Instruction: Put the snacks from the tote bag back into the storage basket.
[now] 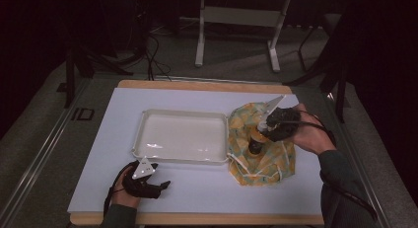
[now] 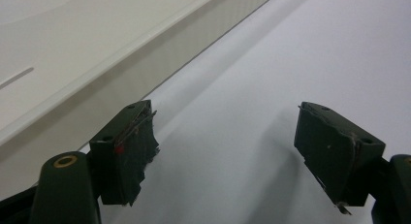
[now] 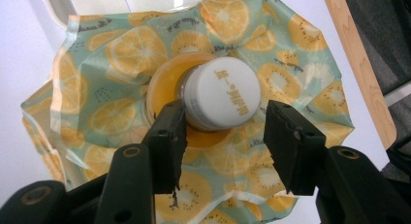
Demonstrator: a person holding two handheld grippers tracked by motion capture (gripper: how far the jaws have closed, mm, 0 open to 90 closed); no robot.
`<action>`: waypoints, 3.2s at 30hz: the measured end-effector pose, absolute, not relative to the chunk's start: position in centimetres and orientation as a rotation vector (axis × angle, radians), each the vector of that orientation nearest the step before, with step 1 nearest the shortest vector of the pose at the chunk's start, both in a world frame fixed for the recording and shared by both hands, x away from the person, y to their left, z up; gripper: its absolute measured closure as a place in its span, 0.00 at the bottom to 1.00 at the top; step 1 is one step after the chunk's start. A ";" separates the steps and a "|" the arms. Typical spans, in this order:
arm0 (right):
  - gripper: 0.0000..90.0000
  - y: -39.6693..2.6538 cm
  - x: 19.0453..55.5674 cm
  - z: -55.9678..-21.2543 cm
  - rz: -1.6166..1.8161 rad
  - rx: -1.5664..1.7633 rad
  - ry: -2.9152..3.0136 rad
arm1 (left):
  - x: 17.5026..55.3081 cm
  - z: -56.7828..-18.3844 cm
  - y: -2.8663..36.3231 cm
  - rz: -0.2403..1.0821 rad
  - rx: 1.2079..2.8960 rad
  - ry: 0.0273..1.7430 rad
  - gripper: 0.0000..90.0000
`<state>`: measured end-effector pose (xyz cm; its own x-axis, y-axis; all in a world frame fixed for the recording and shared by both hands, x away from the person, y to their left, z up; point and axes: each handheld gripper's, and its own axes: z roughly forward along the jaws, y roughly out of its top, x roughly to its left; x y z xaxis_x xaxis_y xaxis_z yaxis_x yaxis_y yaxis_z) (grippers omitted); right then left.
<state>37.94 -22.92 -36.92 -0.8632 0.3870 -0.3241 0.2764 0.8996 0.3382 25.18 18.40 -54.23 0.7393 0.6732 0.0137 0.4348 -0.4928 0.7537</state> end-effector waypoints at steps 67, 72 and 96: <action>0.65 -20.9 41.0 -35.0 0.282 0.541 2.878 | 25.1 -54.2 18.4 0.402 2.156 0.827 0.25; 0.65 -20.9 40.7 -34.5 0.290 0.536 2.862 | 25.1 -54.2 18.4 0.399 2.158 0.827 0.25; 0.65 -20.9 39.8 -31.6 0.279 0.504 2.822 | 25.1 -54.2 18.4 0.399 2.164 0.825 0.25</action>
